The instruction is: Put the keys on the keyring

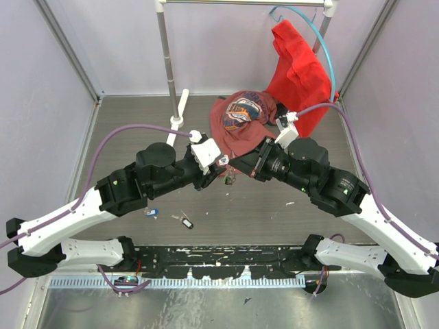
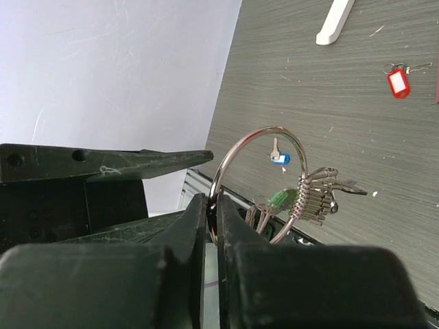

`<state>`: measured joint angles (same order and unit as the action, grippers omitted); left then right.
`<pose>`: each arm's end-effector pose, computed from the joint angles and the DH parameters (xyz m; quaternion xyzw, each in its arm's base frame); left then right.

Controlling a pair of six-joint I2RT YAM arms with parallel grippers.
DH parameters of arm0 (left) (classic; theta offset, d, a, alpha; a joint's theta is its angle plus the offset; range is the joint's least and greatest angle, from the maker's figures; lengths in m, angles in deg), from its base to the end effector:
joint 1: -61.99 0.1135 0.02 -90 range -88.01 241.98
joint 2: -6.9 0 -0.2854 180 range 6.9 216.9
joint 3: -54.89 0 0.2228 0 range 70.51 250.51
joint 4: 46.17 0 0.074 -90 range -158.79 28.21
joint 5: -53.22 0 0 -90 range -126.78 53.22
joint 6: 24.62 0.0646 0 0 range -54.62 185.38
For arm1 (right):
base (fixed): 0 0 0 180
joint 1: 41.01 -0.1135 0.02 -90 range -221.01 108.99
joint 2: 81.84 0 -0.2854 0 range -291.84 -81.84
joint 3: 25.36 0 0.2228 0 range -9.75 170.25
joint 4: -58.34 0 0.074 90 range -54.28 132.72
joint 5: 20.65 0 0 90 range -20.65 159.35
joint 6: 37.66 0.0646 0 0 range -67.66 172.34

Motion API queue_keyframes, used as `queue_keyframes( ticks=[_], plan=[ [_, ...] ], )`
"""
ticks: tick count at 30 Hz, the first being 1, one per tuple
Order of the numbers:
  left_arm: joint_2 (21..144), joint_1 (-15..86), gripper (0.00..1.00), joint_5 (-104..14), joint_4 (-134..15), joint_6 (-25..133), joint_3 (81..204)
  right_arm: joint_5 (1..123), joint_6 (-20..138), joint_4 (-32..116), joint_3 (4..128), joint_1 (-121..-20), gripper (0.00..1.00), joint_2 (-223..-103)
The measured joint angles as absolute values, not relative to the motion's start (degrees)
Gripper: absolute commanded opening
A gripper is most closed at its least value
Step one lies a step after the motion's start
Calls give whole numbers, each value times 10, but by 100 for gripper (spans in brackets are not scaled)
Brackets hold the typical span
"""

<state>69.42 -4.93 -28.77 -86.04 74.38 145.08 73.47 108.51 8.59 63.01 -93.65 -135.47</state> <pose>0.0947 -0.1993 0.4410 0.4430 0.6391 -0.2558 0.5744 0.1054 0.1304 0.4344 0.0463 0.7918 0.4780 0.3773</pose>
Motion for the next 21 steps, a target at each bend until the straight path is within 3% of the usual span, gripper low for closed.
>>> queue_keyframes(
  ticks=[11, 17, 21],
  plan=[
    [697, -49, 28, -296, -851, 746, 1451, 724, 1096, 98, 626, -936, 1, -1353],
    [697, -50, 0, -305, -848, 745, 1451, 721, 1098, 110, 622, -936, 1, -1353],
    [697, -51, 0, -309, -848, 747, 1451, 722, 1100, 115, 619, -935, 5, -1352]
  ],
)
